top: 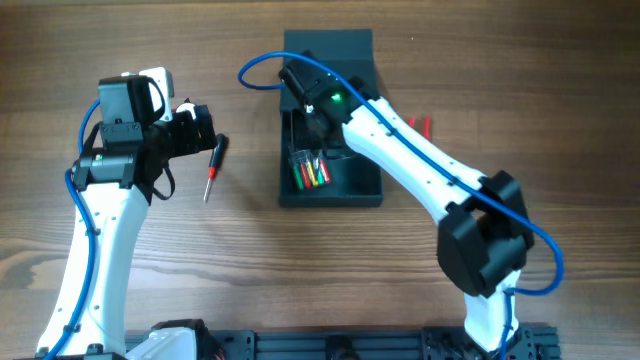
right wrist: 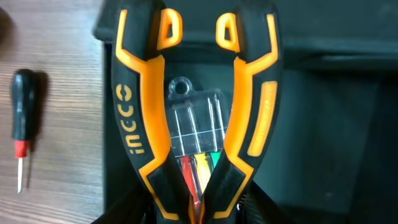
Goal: Pack container
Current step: 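Lower the pliers into the green box and open the right gripper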
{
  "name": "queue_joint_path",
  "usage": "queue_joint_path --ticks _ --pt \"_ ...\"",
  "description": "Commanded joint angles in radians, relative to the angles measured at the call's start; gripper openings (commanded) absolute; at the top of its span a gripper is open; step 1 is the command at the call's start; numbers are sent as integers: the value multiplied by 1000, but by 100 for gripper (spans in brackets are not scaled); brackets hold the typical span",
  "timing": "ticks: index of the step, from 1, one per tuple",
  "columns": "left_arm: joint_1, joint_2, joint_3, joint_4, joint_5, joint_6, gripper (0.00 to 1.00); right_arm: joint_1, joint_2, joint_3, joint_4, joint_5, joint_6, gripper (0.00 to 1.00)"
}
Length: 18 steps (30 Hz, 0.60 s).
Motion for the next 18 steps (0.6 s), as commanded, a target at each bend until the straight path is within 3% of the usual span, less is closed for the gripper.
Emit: queue_joint_path --ticks 1,14,18 --pt "-4 2 21 3 -2 16 100 6 39 15 10 -19 92 15" --pt "-4 2 21 3 -2 15 100 6 125 15 54 -122 122 15" --pt "-4 2 20 2 -2 16 100 8 125 15 53 -177 122 8"
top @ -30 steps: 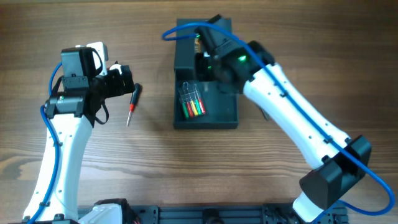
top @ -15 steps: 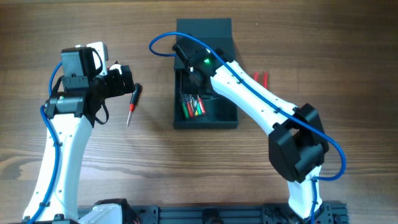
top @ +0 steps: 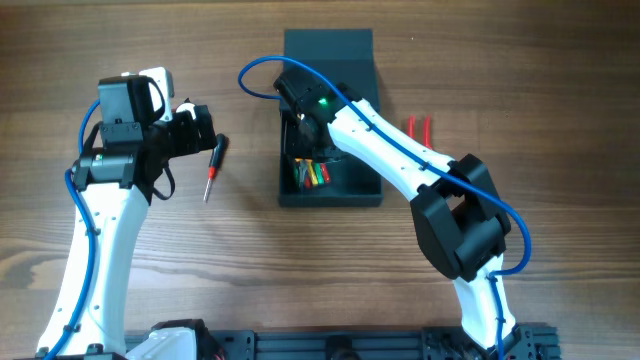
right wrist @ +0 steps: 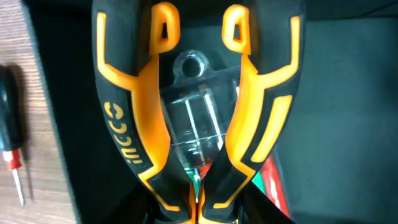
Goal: Pack container
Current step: 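Lower the pliers into the green box and open the right gripper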
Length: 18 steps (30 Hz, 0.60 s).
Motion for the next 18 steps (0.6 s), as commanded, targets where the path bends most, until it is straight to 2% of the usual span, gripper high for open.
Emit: queue_joint_path --ticks 1,9,11,13,14,15,18 --pt "-4 2 21 3 -2 15 100 11 14 15 2 -50 17 8" --pt "-4 2 21 2 -2 16 100 67 14 15 -53 -57 14 9" --pt "-4 2 21 3 -2 15 100 71 14 15 -53 -57 14 15" --pt "-4 2 21 3 -2 16 100 71 14 15 -50 -56 14 26" --pt "-4 2 21 3 -2 16 100 71 14 15 -48 -56 15 41" --pt "-4 2 20 2 -2 15 100 71 14 15 -48 -56 15 48" --pt "-4 2 21 3 -2 15 100 70 14 15 -44 -37 17 54"
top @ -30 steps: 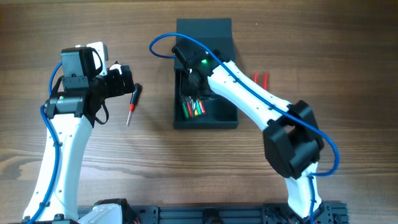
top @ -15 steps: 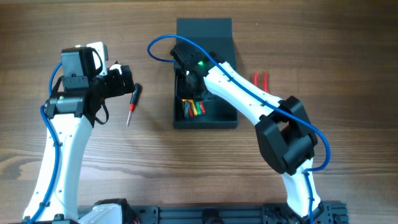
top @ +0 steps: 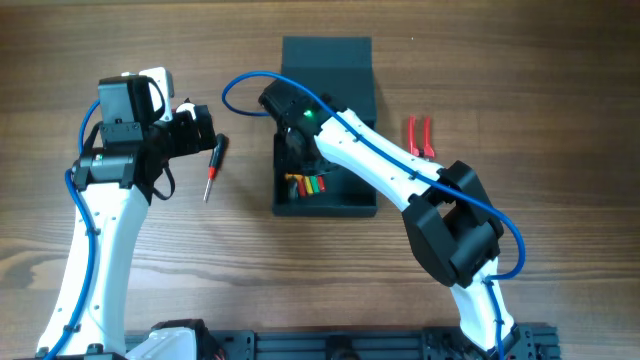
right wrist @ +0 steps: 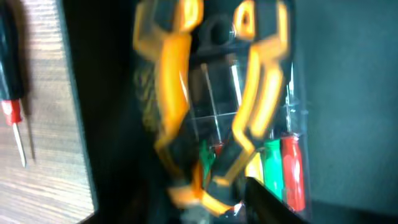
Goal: Pack container
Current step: 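Lower the pliers into the green box and open the right gripper, then move the right gripper over the red-handled cutter and grasp it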
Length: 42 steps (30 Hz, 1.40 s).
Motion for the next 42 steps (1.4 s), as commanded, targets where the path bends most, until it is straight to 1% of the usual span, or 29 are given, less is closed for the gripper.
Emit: queue_joint_path --ticks 1,2,4,6,8,11,15,16,17,18,20,22,23,25,29,30,33,35,38,42 --pt "-4 2 21 3 -2 15 100 3 13 15 6 4 8 57" --pt "-4 2 20 2 -2 15 100 0 13 15 7 3 8 60" --pt "-4 2 20 3 -2 16 100 -11 13 15 6 4 5 60" --pt "-4 2 21 3 -2 16 100 -32 10 16 6 16 -2 59" --pt "-4 2 21 2 -2 15 100 -70 -8 21 1 23 -52 55" --pt "-4 2 21 3 -2 16 100 -151 -79 31 -5 22 -165 53" --pt "-4 2 21 2 -2 16 100 -267 -237 31 -23 30 -394 53" --pt "-4 2 20 3 -2 15 100 -293 -270 31 -35 50 -412 53" --pt "-4 2 21 2 -2 16 100 -317 -298 31 -49 76 -414 54" --pt "-4 2 21 3 -2 16 100 -349 -329 31 -68 108 -414 57" --pt "-4 2 21 2 -2 16 100 -408 -365 31 -112 145 -447 59" --pt "-4 2 20 3 -2 15 100 -465 -366 26 -180 148 -494 60" --pt "-4 2 21 3 -2 16 100 -489 -362 3 -201 155 -500 62" --pt "-4 2 21 3 -2 16 100 -514 -359 -50 -203 155 -518 64" --pt "-4 2 21 3 -2 16 100 -538 -354 -212 -127 154 -522 68" --pt "-4 2 20 3 -2 16 100 -541 -354 -265 -98 154 -522 70" --pt "-4 2 21 3 -2 16 100 -541 -354 -383 -26 154 -524 82" --pt "-4 2 21 3 -2 16 100 -541 -354 -456 36 154 -544 88" --pt "-4 2 20 3 -2 16 100 -541 -354 -517 109 154 -545 93" --pt "-4 2 21 3 -2 16 100 -541 -353 -567 216 154 -545 94"
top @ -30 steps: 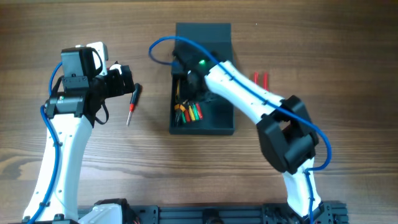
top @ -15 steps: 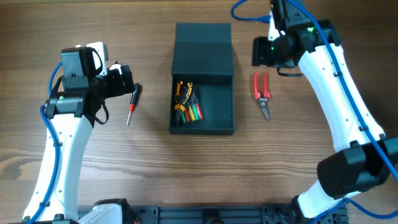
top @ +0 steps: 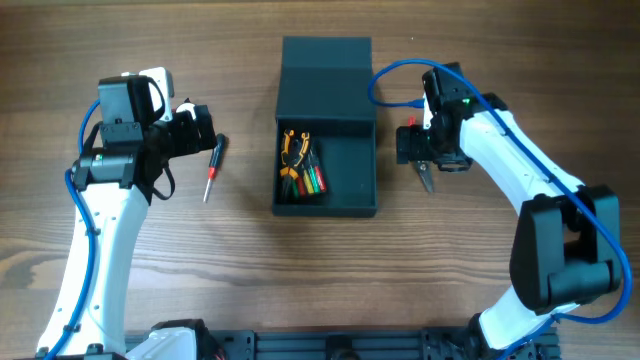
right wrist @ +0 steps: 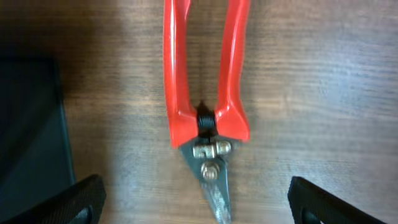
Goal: Pack container
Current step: 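Move the right gripper over the red-handled cutter and grasp it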
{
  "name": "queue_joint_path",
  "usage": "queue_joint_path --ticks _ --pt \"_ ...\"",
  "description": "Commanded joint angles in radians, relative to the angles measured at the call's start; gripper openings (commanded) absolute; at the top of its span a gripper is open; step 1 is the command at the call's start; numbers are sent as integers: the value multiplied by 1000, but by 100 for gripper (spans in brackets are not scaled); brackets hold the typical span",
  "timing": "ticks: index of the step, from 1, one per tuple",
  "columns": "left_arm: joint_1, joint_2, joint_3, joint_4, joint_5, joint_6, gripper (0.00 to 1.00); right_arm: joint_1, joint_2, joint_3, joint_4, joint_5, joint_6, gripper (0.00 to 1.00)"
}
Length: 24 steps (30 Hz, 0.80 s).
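The black container stands open mid-table. Inside it lie orange-and-black pliers beside a clear pack of screwdrivers with red, green and yellow handles. To the right of the box, red-handled pliers lie on the wood, tips toward the camera. My right gripper hovers open right over them, its fingertips wide on either side and nothing held. My left gripper sits just left of a black-and-red screwdriver on the table; its jaws cannot be made out.
The container's lid lies flat behind the box. The right half of the box is bare. Blue cables loop above both arms. A black rail runs along the table's front edge.
The orange pliers are let go and lie in the box. My right gripper has left the box and now stands open over the red pliers on its right.
My right gripper held the orange-and-black pliers over the screwdriver pack in the box, then lower in the box, which shifted slightly left. Now the pliers rest there and the gripper is over the red pliers. The left arm and screwdriver have not moved.
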Motion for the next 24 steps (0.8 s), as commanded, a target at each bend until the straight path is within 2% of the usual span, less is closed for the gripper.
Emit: queue_joint_path --ticks 1,12,16,20,24 --pt "-4 2 20 3 -2 16 100 -2 7 -39 69 20 -11 94" --pt "-4 2 21 2 -2 16 100 -8 10 -44 180 47 -8 92" --pt "-4 2 21 3 -2 16 100 -51 53 -44 182 47 44 89" --pt "-4 2 21 3 -2 16 100 -114 122 -44 180 -74 42 89" --pt "-4 2 21 2 -2 15 100 -124 132 -44 186 -96 26 85"
